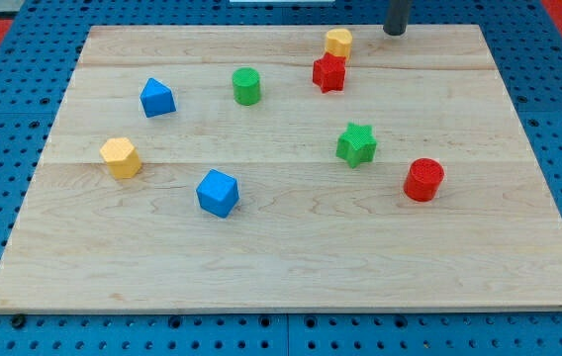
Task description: Move the yellow heart slightly to the top left of the red star
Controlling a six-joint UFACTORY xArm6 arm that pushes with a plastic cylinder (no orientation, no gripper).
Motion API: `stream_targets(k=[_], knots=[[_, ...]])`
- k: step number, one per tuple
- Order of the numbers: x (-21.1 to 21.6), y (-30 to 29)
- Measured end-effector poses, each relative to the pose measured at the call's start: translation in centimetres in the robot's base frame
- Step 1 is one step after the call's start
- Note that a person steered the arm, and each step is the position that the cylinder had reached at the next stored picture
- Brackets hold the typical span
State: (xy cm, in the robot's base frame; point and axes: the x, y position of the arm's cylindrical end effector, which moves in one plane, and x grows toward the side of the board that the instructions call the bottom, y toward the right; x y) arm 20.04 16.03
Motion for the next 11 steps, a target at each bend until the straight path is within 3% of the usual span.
stream_targets(k=[3, 6, 11], knots=[[-0.1, -3.2], [4.0, -8.2], [2.0, -12.0]])
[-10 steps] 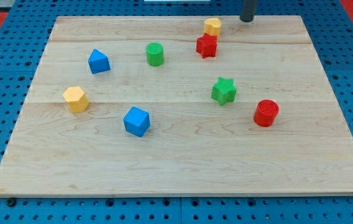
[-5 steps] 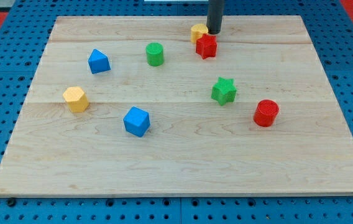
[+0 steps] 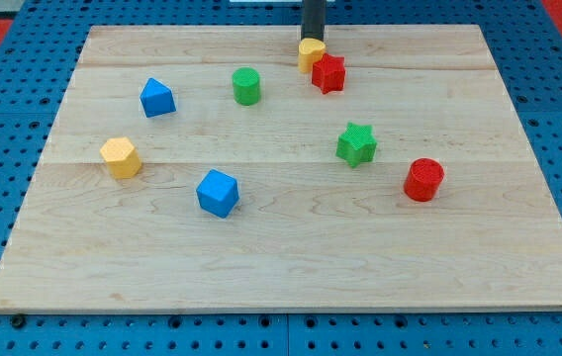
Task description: Move the yellow heart slightly to the top left of the red star
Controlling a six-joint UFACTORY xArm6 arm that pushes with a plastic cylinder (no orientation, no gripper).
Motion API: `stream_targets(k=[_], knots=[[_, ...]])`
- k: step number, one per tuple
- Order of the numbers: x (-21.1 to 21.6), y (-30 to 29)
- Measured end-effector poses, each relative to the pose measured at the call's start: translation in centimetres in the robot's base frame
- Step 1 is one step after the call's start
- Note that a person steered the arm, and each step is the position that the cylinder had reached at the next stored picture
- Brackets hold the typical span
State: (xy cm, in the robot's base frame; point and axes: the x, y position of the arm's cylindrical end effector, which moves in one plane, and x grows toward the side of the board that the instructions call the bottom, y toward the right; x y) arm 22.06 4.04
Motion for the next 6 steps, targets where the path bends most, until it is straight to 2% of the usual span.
stream_targets(k=[1, 2, 4, 5, 6], knots=[[2.0, 3.8], [6.2, 7.5], [10.6, 6.9], [10.2, 7.1], [4.1, 8.4]])
